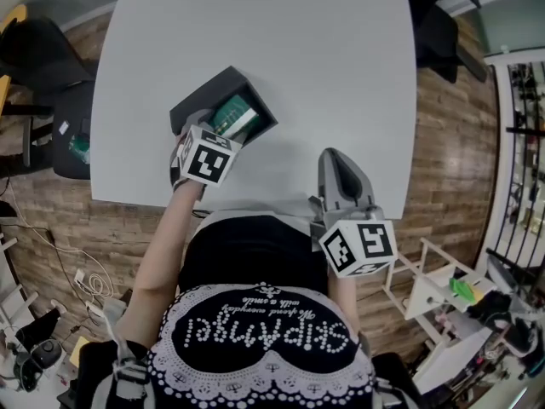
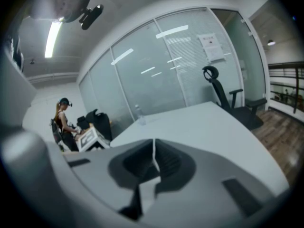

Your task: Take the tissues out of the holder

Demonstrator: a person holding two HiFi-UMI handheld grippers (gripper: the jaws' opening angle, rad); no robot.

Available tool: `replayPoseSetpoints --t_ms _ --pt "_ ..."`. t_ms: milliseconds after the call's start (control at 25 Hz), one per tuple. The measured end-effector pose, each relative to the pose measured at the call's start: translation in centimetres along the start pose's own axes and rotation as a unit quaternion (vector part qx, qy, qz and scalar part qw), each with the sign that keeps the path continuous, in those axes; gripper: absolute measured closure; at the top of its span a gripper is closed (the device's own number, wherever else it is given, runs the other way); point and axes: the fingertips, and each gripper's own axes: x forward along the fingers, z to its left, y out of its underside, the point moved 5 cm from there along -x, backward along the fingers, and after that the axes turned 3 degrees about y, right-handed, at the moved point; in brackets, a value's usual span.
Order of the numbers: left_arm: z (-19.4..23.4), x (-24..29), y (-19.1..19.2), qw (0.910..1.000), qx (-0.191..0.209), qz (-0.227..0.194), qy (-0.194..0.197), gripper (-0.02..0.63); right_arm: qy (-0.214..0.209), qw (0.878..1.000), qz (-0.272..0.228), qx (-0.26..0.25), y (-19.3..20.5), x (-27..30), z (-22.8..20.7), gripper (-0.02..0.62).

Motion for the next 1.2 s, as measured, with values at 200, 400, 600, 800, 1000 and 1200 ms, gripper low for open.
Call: replayPoseSetpoints --t_ms 200,400,600,800,1000,1200 --pt "-0.1 -0.2 -0.1 0.9998 0.012 -0.012 -0.012 0.25 0.003 1.0 -0.004 0.0 -0.5 -0.2 -0.3 0.56" --pt "0.0 0.0 -0.1 0.9999 0.01 -0.005 -0.002 0.25 0.008 1.0 -0.004 0.0 -0.5 -0.2 -0.4 0.56" --pt "0.1 0.1 -0.1 0.9999 0.016 -0.002 0.002 0.255 0.012 1.0 -0.002 0.0 -0.3 -0.4 -0.4 0.56" --pt "0.0 -0.7 -0.2 0.9997 0.022 -0.009 0.002 0.259 0.018 1.0 -0.006 0.0 -0.3 -1.2 -0.3 0.56" --pt "-0.6 -2.6 -1.3 0.9984 0.036 -0.039 -0.018 0.259 0.017 1.0 -0.008 -0.004 -0.4 -1.8 -0.7 0.56" --pt "-0.4 -5.0 -2.4 0.9967 0.023 -0.075 -0.022 0.259 0.007 1.0 -0.014 -0.011 -0.7 -1.8 -0.3 0.56"
